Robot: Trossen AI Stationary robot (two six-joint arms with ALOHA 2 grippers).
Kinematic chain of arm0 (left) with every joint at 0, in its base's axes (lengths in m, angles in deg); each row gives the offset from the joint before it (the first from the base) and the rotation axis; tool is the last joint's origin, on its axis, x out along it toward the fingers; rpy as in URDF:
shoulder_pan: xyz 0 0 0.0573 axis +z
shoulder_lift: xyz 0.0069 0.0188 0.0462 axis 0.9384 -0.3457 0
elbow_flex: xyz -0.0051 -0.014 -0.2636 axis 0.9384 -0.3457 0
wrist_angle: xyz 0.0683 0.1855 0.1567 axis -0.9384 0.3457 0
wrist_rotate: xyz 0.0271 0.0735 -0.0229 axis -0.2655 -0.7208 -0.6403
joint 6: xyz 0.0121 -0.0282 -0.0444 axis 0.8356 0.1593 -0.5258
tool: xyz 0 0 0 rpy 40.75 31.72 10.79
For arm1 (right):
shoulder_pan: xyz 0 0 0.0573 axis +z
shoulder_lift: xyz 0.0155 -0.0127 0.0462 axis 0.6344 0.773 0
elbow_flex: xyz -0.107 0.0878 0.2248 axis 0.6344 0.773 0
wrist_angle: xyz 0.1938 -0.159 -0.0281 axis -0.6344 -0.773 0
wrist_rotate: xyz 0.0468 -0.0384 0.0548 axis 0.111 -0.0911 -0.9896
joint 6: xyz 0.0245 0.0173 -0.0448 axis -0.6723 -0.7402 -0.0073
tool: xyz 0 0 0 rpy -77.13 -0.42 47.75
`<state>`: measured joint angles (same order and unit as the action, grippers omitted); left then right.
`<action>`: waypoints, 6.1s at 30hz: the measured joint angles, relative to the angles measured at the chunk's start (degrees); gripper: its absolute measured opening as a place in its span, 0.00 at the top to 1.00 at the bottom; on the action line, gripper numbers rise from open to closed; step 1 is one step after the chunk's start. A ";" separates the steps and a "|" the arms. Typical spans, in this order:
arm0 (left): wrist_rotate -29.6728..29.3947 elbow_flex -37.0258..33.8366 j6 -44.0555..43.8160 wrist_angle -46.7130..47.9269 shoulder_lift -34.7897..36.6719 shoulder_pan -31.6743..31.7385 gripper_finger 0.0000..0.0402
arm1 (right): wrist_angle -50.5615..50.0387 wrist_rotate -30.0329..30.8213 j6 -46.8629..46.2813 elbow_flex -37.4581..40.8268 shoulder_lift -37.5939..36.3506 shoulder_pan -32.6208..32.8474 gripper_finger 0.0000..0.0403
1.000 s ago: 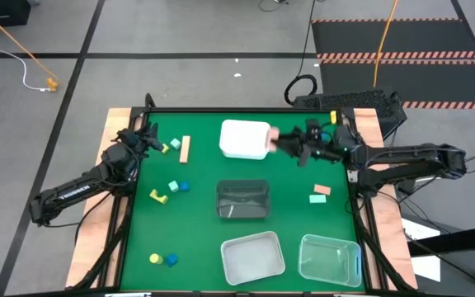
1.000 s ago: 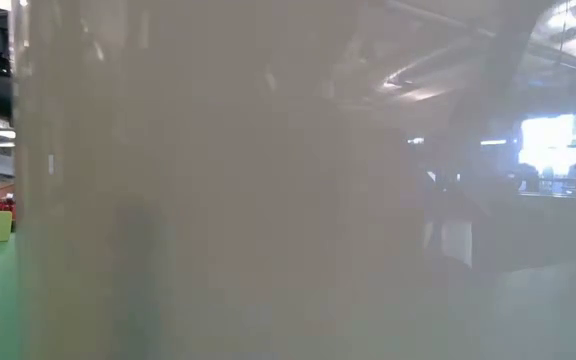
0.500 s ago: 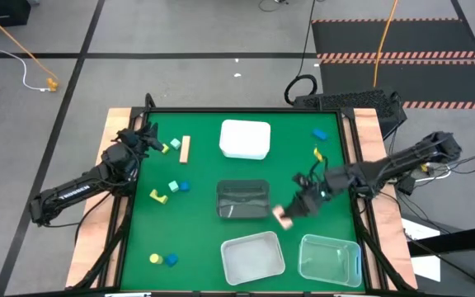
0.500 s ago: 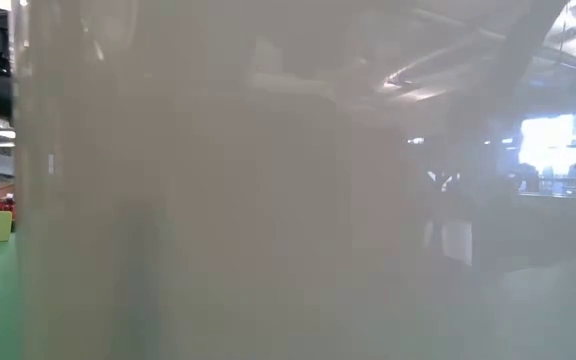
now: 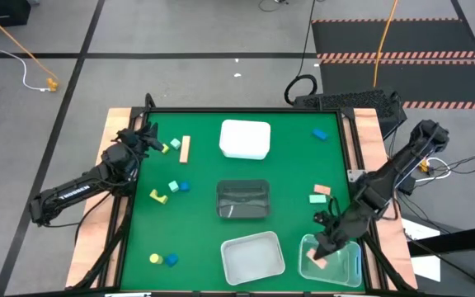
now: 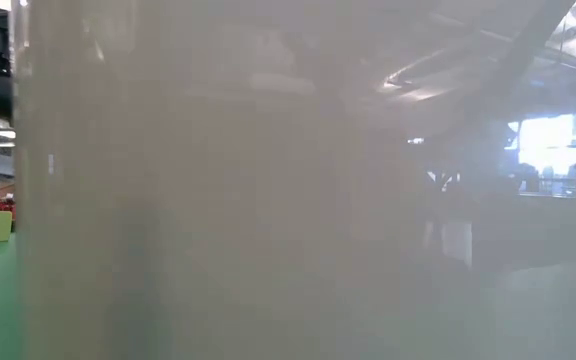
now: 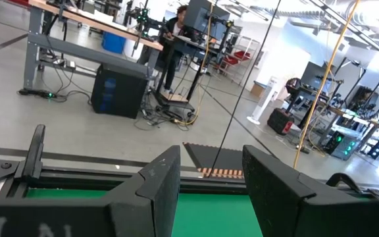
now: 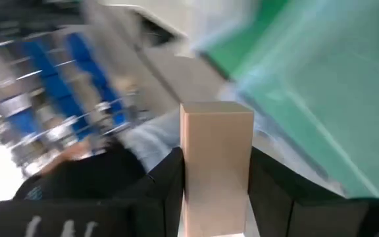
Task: Sort & place blocks by color
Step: Put the top right light brown block into the transparent bin, then put the top blue block into the white bin
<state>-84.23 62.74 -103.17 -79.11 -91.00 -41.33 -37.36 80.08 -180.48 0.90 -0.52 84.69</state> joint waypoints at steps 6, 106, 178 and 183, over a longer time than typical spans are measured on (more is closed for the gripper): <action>0.00 0.01 0.00 -0.01 0.00 0.00 0.59 | -11.18 -1.89 -9.27 -0.01 0.00 3.12 0.70; 0.00 -0.01 -0.01 0.01 0.00 0.00 0.59 | -23.38 15.68 78.96 0.03 -0.07 -86.64 0.46; 0.00 0.00 0.00 0.01 0.01 0.02 0.59 | -11.46 17.31 100.41 -0.67 24.12 -97.98 0.32; 0.00 0.00 -0.02 0.01 0.00 0.00 0.59 | -11.19 18.77 101.81 -0.87 25.44 -96.77 0.38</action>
<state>-84.23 62.74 -103.20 -79.10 -91.00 -41.33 -48.55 98.85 -78.67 0.03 24.92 -12.07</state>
